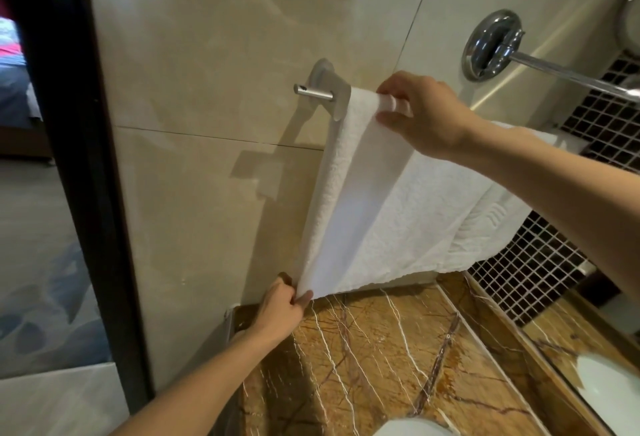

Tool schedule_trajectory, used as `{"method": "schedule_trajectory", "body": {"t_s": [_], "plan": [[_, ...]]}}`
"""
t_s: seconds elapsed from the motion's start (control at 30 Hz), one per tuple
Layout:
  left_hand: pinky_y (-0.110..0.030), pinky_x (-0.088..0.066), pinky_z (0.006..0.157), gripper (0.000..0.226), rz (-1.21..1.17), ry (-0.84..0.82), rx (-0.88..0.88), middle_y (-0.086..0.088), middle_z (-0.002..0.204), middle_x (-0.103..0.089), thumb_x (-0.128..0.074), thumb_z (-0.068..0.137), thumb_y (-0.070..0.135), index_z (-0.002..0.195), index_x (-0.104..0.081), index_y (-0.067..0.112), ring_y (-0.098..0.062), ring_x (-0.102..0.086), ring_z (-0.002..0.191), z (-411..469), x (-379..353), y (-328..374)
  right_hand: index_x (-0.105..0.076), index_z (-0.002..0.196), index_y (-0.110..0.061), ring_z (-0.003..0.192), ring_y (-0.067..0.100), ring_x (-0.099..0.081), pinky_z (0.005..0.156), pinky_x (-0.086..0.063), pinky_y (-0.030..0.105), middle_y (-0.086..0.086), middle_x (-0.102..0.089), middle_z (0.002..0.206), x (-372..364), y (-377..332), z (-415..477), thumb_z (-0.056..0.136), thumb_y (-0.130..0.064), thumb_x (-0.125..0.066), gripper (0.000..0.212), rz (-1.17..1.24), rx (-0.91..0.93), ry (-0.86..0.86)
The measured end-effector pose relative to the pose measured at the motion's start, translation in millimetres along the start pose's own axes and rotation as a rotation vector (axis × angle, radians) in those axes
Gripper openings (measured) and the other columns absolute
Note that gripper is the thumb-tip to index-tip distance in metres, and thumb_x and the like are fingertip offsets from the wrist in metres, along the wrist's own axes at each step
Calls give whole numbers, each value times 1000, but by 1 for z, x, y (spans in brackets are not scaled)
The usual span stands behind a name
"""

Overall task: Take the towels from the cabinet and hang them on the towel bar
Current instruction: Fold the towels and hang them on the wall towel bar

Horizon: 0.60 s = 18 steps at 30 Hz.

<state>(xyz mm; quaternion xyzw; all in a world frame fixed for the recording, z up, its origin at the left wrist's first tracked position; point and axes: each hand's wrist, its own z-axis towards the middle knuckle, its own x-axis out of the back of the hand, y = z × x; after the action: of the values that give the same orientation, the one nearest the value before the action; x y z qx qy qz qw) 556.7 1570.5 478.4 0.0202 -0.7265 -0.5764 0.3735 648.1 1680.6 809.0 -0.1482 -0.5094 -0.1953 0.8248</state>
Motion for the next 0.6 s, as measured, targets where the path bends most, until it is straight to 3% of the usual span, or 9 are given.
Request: {"method": "schedule_trajectory", "body": {"t_s": [0.17, 0.3, 0.43, 0.5, 0.6], "plan": [[-20, -49, 76, 40, 38, 25, -54, -2, 99, -46, -49, 92, 43, 74, -59, 9, -12, -54, 86, 9, 1, -2, -56, 112, -12, 90, 21, -49, 73, -35, 28, 8, -61, 111, -6, 0, 1, 84, -19, -70, 32, -20, 8, 83], [-26, -53, 82, 45, 82, 23, -90, -3, 99, -49, -48, 91, 47, 75, -63, 7, -13, -55, 87, 14, 2, -4, -54, 127, -13, 107, 24, -55, 83, -37, 27, 8, -60, 123, -1, 1, 2, 86, -21, -68, 45, -12, 45, 2], [-30, -56, 77, 37, -70, 37, -81, 1, 99, -57, -64, 84, 44, 88, -68, 8, -11, -60, 85, 13, 4, -6, -63, 120, -14, 94, 16, -53, 78, -36, 25, 2, -63, 104, 3, 6, 4, 88, -20, -66, 33, 7, 50, -50], [-31, -57, 74, 37, -130, 45, -58, 3, 97, -63, -70, 78, 45, 98, -64, 13, -11, -63, 85, 10, 8, -4, -65, 117, -15, 92, 17, -54, 77, -36, 25, -1, -60, 96, 2, 6, 4, 88, -19, -67, 30, 14, 39, -40], [-31, -53, 75, 49, -146, 73, 20, 2, 96, -63, -77, 69, 48, 96, -49, 18, -13, -61, 87, 7, 11, -1, -66, 116, -16, 92, 18, -55, 77, -37, 25, -2, -60, 94, 2, 6, 3, 88, -19, -66, 28, 26, 31, -36]]}}
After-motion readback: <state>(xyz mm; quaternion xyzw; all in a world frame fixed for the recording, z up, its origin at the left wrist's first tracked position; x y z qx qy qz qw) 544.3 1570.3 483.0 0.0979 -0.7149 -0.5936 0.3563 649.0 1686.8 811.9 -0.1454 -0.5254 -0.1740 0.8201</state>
